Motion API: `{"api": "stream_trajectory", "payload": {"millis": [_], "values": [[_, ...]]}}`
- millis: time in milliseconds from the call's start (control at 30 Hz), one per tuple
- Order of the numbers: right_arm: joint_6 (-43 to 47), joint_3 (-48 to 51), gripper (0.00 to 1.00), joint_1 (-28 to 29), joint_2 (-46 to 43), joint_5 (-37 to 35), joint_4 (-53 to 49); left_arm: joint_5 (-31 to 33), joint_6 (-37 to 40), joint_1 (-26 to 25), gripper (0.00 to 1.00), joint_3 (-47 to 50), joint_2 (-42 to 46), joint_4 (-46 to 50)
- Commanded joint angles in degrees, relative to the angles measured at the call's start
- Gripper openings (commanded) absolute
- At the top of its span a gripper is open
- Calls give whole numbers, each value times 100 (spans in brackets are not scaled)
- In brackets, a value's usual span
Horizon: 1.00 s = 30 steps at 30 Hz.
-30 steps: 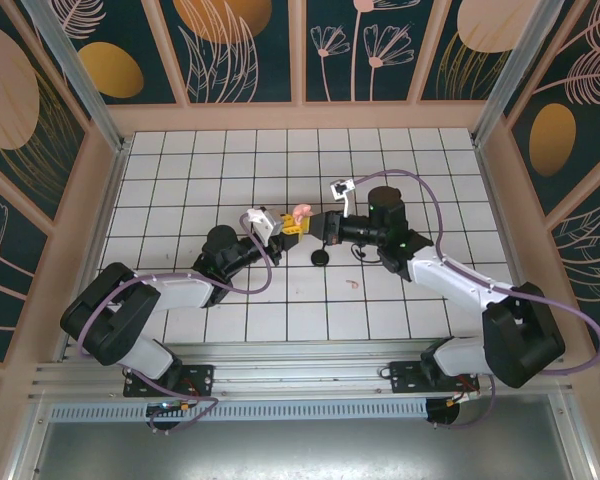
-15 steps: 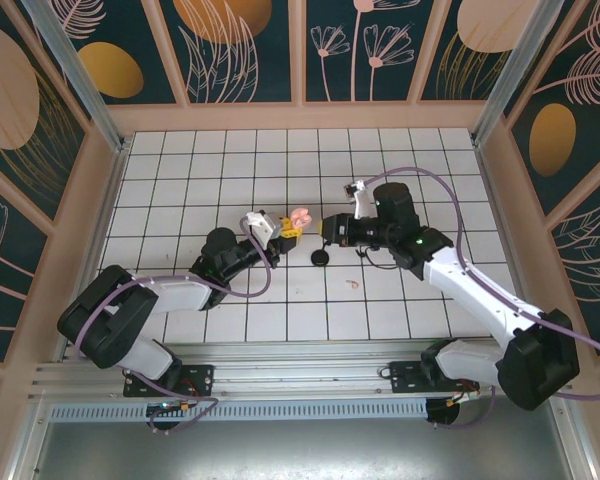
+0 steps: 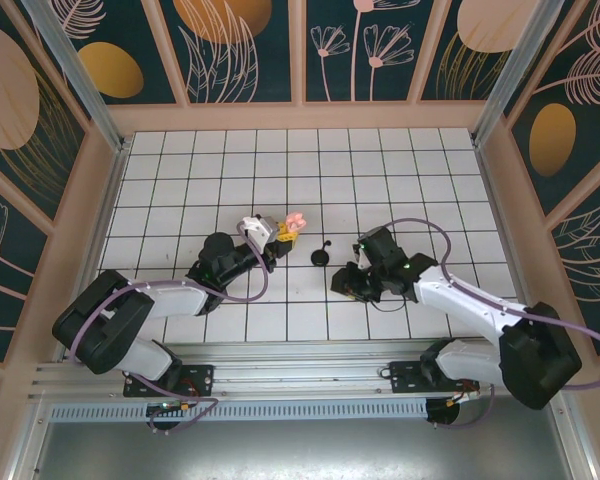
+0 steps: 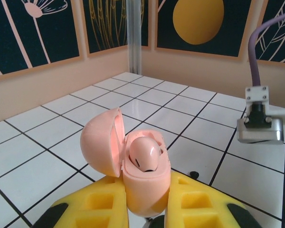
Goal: Insert wireless bluetooth earbuds into charging case
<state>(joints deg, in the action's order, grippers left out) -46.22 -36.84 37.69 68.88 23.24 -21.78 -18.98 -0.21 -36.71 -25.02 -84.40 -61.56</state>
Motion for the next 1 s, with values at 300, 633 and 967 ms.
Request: {"api": "stream_trajectory", "payload": {"millis": [300, 633, 967], "values": [[-87, 1, 37, -523, 627, -94, -10, 206, -95, -3, 13, 2, -3, -262], [58, 19, 37, -603, 879, 21, -192, 229, -58, -10, 13, 19, -23, -243], [265, -226, 38, -850, 1253, -205, -189, 162, -72, -3, 13, -21, -112, -304]]}}
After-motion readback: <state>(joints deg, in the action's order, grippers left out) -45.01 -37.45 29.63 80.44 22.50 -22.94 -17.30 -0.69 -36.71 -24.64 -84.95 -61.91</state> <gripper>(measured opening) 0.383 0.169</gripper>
